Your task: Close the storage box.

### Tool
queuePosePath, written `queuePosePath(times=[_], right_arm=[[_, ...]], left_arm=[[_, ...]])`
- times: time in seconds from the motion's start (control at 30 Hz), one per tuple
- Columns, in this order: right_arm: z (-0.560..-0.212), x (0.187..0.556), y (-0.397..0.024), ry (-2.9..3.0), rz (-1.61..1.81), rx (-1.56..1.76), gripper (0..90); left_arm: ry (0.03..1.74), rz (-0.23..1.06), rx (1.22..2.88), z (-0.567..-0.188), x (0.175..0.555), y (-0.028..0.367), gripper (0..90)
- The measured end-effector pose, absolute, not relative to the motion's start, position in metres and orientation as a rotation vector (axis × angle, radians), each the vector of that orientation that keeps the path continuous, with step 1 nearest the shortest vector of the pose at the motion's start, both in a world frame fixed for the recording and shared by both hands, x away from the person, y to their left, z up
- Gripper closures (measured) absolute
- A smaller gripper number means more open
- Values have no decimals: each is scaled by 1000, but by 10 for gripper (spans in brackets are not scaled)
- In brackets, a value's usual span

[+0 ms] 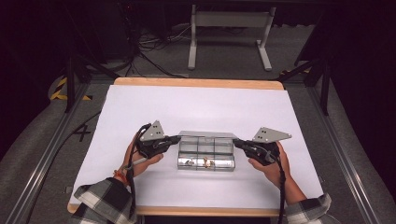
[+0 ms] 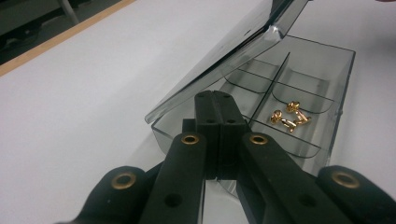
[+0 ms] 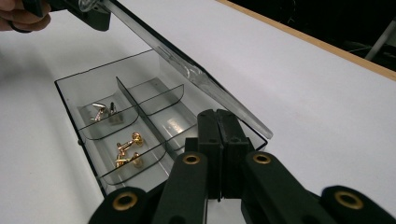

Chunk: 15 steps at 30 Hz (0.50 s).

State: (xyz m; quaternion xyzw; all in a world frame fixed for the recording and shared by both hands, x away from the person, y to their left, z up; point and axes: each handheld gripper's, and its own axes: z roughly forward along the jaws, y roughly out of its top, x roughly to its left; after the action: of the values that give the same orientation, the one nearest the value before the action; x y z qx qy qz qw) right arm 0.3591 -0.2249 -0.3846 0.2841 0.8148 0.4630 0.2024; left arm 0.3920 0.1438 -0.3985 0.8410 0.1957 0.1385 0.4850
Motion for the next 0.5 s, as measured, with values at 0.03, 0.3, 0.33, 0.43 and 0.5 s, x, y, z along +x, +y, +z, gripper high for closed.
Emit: queuePosePath(times=[0.03, 0.3, 0.33, 0.43, 0.5], right_arm=[[-384, 358, -225, 2276, 1291, 791, 900], [-385, 349, -227, 2289, 1278, 767, 897], [-386, 348, -228, 2293, 1273, 762, 897], [-389, 346, -228, 2305, 1263, 751, 893], [-391, 345, -228, 2313, 1265, 744, 893]], left_arm=[[475, 337, 2049, -398, 391, 144, 900], [463, 349, 2071, -400, 385, 148, 900], [458, 350, 2082, -400, 385, 148, 900], [460, 346, 2082, -402, 383, 151, 900], [457, 345, 2089, -403, 382, 151, 900]])
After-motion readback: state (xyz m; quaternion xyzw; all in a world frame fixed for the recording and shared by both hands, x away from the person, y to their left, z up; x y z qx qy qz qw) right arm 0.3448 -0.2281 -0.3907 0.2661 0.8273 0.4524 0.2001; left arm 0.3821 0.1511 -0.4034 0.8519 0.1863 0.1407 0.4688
